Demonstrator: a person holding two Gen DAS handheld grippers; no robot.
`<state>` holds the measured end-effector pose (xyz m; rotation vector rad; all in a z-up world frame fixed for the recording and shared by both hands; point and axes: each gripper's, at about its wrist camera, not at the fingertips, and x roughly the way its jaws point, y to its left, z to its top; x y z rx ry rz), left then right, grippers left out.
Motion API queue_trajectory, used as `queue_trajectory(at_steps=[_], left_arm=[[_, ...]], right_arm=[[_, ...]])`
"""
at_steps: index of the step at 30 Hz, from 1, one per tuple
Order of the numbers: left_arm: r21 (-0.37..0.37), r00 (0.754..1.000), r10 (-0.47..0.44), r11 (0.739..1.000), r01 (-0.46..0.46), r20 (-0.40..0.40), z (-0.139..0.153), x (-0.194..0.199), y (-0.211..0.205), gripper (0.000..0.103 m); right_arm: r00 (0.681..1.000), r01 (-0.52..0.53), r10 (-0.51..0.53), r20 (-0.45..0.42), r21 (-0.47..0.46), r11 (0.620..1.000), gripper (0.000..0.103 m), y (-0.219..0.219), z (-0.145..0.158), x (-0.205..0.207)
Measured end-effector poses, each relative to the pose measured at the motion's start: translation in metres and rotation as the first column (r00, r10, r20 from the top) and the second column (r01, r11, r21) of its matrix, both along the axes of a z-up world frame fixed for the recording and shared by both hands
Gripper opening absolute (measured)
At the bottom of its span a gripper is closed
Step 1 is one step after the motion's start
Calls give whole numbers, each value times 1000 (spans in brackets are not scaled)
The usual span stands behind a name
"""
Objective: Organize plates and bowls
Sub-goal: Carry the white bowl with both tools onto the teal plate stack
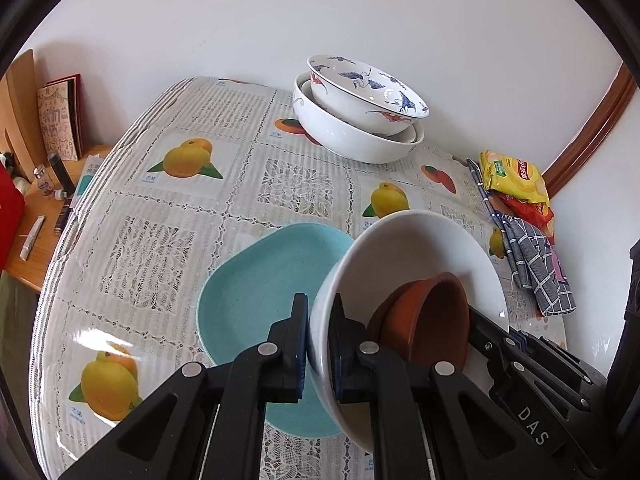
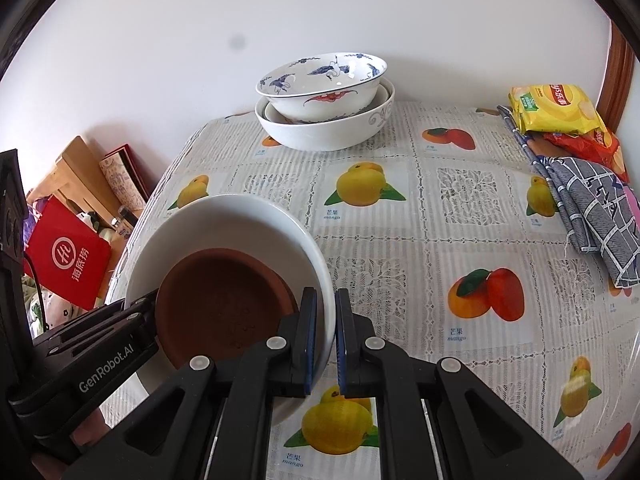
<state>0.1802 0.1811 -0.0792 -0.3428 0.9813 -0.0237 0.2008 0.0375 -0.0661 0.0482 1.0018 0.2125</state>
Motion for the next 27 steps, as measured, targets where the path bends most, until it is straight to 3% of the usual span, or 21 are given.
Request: queue_trajectory(at_steps=[27], left_arm=[[-8,996,57,998,-58,-66,-39,16,37,10]], right_arm=[[996,-50,50,-75,4,999,9,34,-40,27]])
